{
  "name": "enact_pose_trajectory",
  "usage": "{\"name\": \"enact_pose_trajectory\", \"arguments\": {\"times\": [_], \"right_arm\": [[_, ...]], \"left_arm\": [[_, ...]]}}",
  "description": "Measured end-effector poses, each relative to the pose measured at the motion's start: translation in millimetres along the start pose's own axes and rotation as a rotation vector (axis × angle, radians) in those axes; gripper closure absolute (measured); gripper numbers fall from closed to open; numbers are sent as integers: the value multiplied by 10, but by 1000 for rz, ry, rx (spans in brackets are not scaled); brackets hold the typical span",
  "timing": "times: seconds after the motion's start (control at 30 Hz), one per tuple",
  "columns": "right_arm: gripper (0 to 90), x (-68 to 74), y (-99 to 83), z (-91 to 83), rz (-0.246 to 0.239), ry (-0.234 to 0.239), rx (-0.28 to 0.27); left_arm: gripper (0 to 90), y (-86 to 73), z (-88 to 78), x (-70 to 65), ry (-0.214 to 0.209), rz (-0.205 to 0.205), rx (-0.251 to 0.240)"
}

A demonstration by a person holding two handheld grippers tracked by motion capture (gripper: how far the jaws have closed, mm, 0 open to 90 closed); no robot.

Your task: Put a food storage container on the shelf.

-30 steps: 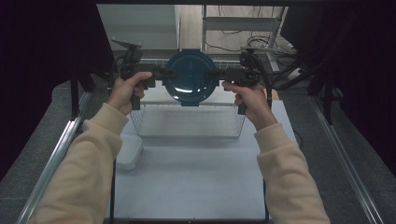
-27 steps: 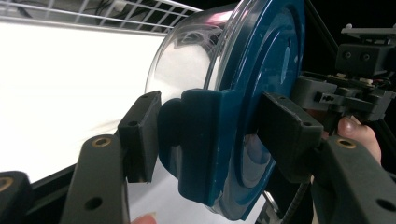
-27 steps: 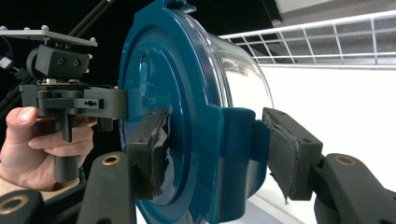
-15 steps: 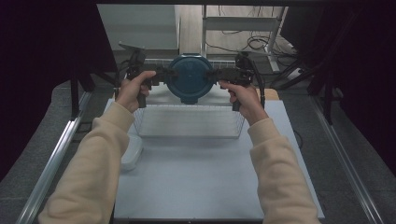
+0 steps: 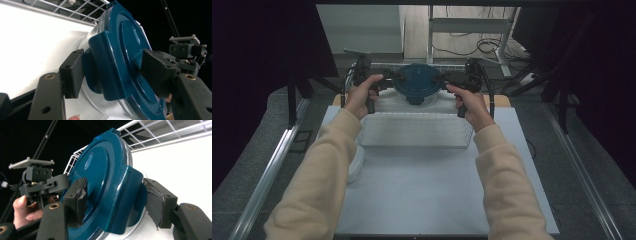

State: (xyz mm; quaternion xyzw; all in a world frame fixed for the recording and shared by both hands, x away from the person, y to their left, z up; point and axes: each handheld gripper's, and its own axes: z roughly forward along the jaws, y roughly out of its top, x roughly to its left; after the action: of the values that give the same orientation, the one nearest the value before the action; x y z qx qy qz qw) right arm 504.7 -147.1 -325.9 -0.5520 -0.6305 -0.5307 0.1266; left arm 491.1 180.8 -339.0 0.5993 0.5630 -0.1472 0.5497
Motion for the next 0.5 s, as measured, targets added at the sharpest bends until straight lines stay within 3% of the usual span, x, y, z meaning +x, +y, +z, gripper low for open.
{"name": "enact_pose_trajectory", "arguments": {"times": [0.2,0.27,0.3,0.33,0.37,0.4,0.47,0.5], "right_arm": [[356,29,-24,-4,0,-14,-5],[234,122,-65,11,-70,-74,-25],[204,159,-78,3,-94,-95,-37],[204,159,-78,3,-94,-95,-37],[189,195,-91,-17,-118,-114,-48],[136,271,-127,-80,-192,-143,-76],[125,338,-169,-152,-254,-162,-90],[116,371,-204,-197,-293,-161,-98]], "left_arm": [[350,-26,10,-3,-3,12,-15],[310,-54,9,-54,24,51,-25],[282,-68,-1,-84,54,82,-33],[247,-68,-1,-84,54,82,-33],[247,-87,-14,-124,90,117,-45],[223,-140,-69,-193,111,173,-65],[215,-213,-146,-260,118,229,-83],[213,-213,-146,-260,118,229,-83]]}}
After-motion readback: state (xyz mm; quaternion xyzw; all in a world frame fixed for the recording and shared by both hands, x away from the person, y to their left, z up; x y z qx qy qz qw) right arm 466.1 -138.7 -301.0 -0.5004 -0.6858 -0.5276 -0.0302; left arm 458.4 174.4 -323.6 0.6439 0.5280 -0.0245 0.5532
